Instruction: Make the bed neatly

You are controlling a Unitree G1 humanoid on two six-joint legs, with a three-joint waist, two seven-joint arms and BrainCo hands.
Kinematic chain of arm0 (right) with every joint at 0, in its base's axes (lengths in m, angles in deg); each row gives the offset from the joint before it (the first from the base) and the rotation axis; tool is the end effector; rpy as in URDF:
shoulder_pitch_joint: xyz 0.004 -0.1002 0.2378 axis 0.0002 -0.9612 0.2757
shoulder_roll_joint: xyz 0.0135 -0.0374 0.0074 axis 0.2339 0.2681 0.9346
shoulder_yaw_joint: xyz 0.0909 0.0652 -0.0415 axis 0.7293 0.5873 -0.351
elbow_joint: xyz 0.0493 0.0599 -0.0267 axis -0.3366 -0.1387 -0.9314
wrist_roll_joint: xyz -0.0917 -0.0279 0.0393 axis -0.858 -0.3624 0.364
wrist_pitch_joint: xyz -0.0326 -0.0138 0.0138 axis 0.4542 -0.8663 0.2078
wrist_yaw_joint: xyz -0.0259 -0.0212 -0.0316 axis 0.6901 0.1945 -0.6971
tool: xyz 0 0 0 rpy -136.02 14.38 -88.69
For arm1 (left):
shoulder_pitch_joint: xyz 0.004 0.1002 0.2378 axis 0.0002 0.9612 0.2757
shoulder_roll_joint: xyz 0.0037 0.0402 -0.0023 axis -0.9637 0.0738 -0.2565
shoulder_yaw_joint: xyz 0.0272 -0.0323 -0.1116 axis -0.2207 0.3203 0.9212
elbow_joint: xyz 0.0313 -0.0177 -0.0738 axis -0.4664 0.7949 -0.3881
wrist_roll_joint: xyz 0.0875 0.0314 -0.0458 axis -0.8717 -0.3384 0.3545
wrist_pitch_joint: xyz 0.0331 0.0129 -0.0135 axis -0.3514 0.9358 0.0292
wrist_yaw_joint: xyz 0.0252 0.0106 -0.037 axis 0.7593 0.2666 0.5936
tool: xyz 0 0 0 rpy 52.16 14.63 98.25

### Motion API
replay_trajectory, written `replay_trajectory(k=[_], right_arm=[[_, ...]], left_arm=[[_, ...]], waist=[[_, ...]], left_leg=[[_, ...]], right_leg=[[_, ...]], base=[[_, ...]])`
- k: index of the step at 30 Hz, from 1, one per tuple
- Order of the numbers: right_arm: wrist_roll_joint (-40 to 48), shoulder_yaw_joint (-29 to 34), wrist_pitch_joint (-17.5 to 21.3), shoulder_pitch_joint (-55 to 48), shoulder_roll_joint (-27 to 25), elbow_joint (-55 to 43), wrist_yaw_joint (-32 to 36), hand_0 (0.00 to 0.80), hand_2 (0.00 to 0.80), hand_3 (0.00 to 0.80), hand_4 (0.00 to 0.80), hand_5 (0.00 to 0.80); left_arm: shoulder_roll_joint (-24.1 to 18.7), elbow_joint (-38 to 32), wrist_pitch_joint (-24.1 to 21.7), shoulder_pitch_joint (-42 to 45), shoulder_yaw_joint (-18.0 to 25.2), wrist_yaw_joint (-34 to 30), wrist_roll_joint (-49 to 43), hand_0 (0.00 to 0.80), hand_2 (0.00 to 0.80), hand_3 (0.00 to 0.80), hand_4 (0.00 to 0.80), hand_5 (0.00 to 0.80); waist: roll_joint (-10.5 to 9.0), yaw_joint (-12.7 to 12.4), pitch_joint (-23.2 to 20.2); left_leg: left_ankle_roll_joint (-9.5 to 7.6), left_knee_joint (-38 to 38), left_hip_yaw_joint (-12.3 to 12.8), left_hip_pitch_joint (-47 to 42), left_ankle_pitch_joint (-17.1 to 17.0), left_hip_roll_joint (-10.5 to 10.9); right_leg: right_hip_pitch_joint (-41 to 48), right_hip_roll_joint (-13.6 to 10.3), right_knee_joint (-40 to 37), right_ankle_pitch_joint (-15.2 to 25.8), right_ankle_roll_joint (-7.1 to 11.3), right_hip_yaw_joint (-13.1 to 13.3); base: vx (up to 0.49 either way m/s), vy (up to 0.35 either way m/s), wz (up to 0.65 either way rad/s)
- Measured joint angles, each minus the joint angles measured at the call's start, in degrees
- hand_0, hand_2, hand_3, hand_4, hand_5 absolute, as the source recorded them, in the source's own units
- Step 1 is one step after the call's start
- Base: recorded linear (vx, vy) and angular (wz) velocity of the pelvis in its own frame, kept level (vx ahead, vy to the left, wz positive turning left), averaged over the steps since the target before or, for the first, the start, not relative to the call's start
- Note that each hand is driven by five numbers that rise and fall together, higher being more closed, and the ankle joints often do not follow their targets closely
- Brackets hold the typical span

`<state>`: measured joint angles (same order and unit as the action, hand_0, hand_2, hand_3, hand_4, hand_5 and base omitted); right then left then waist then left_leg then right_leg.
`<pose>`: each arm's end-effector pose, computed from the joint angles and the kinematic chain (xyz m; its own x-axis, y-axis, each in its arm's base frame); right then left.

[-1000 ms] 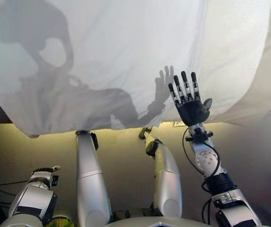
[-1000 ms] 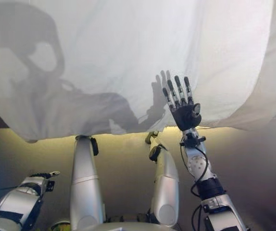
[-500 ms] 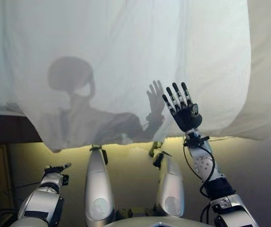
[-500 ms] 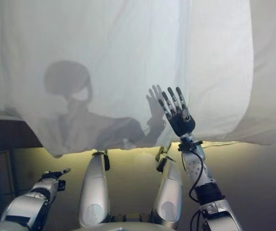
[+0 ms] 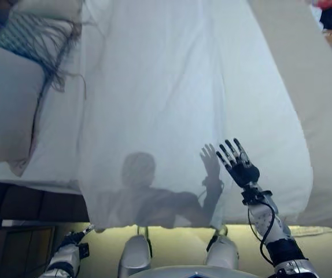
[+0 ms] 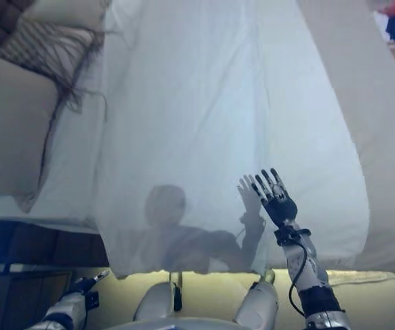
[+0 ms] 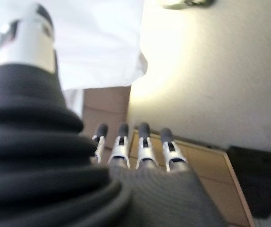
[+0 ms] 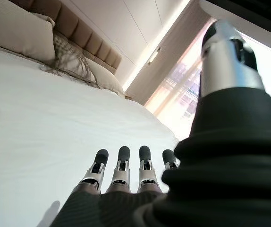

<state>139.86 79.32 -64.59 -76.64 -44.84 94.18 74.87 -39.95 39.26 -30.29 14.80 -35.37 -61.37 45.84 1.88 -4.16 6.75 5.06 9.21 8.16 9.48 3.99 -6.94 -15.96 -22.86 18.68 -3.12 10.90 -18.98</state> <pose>0.1928 -0.2357 -0.0180 0.9860 0.1631 -0.0347 -0.0918 0.7048 0.7034 0.0970 0.2882 -0.1059 0.3678 0.4659 -0.8048 -0.3887 0.8632 0.3221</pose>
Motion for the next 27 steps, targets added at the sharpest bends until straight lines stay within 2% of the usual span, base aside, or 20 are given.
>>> replay_trajectory(k=[2, 4, 8, 11, 14, 19, 24, 27], right_arm=[[-0.51, 1.13, -0.12, -1.92, 0.06, 0.16, 0.09, 0.0, 0.0, 0.0, 0.0, 0.0], [-0.64, 3.09, -0.15, -3.97, 0.46, 0.24, 0.39, 0.0, 0.0, 0.0, 0.0, 0.0], [-1.0, 4.56, 0.32, -7.47, 0.87, 2.4, 0.86, 0.0, 0.0, 0.0, 0.0, 0.0], [-0.99, 4.65, 2.35, -8.67, 1.98, 3.07, 1.27, 0.0, 0.0, 0.0, 0.0, 0.0], [-1.53, 4.9, 3.34, -9.05, 3.33, 4.9, 1.01, 0.0, 0.0, 0.0, 0.0, 0.0], [-4.67, 2.8, 3.62, -9.01, 5.57, 4.99, -0.9, 0.0, 0.0, 0.0, 0.0, 0.0], [-5.02, -0.74, 4.27, -8.71, 7.89, 4.75, -5.13, 0.0, 0.0, 0.0, 0.0, 0.0], [-3.0, -1.62, 4.6, -8.59, 8.83, 4.77, -7.63, 0.0, 0.0, 0.0, 0.0, 0.0]], left_arm=[[0.47, -5.13, -1.55, 2.29, 1.8, -2.22, 0.45, 0.0, 0.0, 0.0, 0.0, 0.0], [0.8, -12.99, -2.78, 4.3, 2.01, -4.88, 0.69, 0.0, 0.0, 0.0, 0.0, 0.0], [1.51, -26.44, -5.56, 8.35, 2.0, -10.67, 3.86, 0.0, 0.0, 0.0, 0.0, 0.0], [1.6, -31.91, -5.58, 9.46, 1.94, -16.3, 9.92, 0.0, 0.0, 0.0, 0.0, 0.0], [1.67, -35.98, -5.59, 9.36, 1.14, -20.27, 14.39, 0.0, 0.0, 0.0, 0.0, 0.0], [3.65, -37.49, -5.91, 8.77, -0.51, -21.09, 22.34, 0.0, 0.0, 0.0, 0.0, 0.0], [5.0, -37.8, -7.82, 8.52, -5.64, -21.41, 22.35, 0.0, 0.0, 0.0, 0.0, 0.0], [5.39, -38.46, -7.97, 8.52, -5.96, -21.68, 22.06, 0.0, 0.0, 0.0, 0.0, 0.0]], waist=[[0.21, -0.36, -1.48], [0.18, -1.81, -2.44], [0.0, -3.48, -4.85], [-0.59, -3.88, -5.81], [-1.81, -4.8, -6.82], [-3.31, -4.67, -7.43], [-4.07, -4.73, -7.06], [-4.06, -4.7, -7.0]], left_leg=[[-1.05, -2.0, 0.13, -1.64, -1.05, -0.17], [-1.76, -2.93, 0.42, -2.94, -1.61, -0.35], [-1.31, -3.72, 0.43, -5.09, -1.93, -0.71], [-0.75, -4.69, 0.72, -6.46, -2.32, -0.95], [-0.74, -5.02, 0.77, -7.1, -2.32, -0.99], [0.13, -6.76, 1.24, -9.34, -2.85, -0.95], [0.14, -7.12, 1.44, -10.87, -2.85, -0.99], [0.15, -7.76, 1.66, -11.83, -2.86, -0.98]], right_leg=[[1.95, 0.61, -0.96, -0.41, 0.17, -0.25], [3.17, 0.94, -1.16, -0.83, 0.17, -0.37], [6.01, 1.54, -1.74, -1.69, 0.51, -0.54], [7.34, 1.88, -2.1, -1.91, 0.6, -0.65], [7.88, 2.0, -2.55, -1.89, 0.6, -0.66], [9.12, 2.06, -3.02, -1.79, 0.93, -0.64], [10.91, 2.43, -4.26, -1.24, 1.11, -0.63], [11.94, 2.66, -5.25, -0.94, 1.25, -0.58]], base=[[0.1, -0.083, 0.23], [0.076, -0.112, 0.1], [0.024, -0.136, 0.12], [-0.029, -0.158, 0.05], [-0.041, -0.124, 0.0], [-0.005, -0.113, -0.01], [0.015, -0.071, -0.01], [0.0, 0.0, 0.0]])
